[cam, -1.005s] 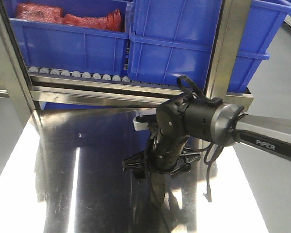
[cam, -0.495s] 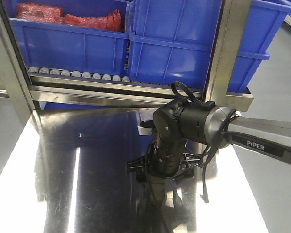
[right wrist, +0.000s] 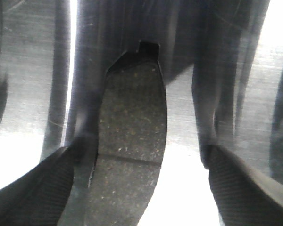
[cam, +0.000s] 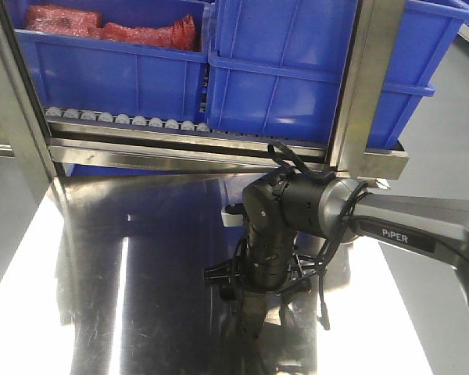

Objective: Move and align brake pads A on conveyor
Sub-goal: 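Close the right gripper on the brake pad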

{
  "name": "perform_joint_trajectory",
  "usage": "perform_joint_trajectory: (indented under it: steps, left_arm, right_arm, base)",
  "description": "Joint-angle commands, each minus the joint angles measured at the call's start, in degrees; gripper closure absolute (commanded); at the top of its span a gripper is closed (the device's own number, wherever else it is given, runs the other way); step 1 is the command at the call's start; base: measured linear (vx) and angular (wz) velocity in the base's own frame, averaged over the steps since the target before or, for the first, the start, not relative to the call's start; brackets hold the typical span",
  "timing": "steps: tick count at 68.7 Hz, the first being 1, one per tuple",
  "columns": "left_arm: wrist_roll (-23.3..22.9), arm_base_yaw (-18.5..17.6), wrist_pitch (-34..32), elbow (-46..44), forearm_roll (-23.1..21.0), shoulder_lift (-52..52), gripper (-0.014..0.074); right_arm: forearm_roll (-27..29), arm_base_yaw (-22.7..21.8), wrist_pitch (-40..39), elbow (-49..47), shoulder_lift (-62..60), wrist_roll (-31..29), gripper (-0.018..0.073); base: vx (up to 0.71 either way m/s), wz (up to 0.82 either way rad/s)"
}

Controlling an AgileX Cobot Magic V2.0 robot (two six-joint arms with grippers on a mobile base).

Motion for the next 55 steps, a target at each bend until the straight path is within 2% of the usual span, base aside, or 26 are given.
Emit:
perform_joint_trajectory:
  steps: [1, 55]
  left_arm:
    - [0.0, 0.0, -4.9, -1.6, 0.7, 0.5, 0.0603]
    - [0.0, 0.0, -4.9, -1.6, 0.7, 0.5, 0.0603]
  right_arm:
    - [-0.8, -0.3, -0.5, -1.6, -2.9, -0.4, -0.0009]
    - [-1.7, 0.8, 3.3, -5.1, -1.6, -1.4, -0.0009]
  base:
    - [0.00, 0.00]
    - [0.00, 0.00]
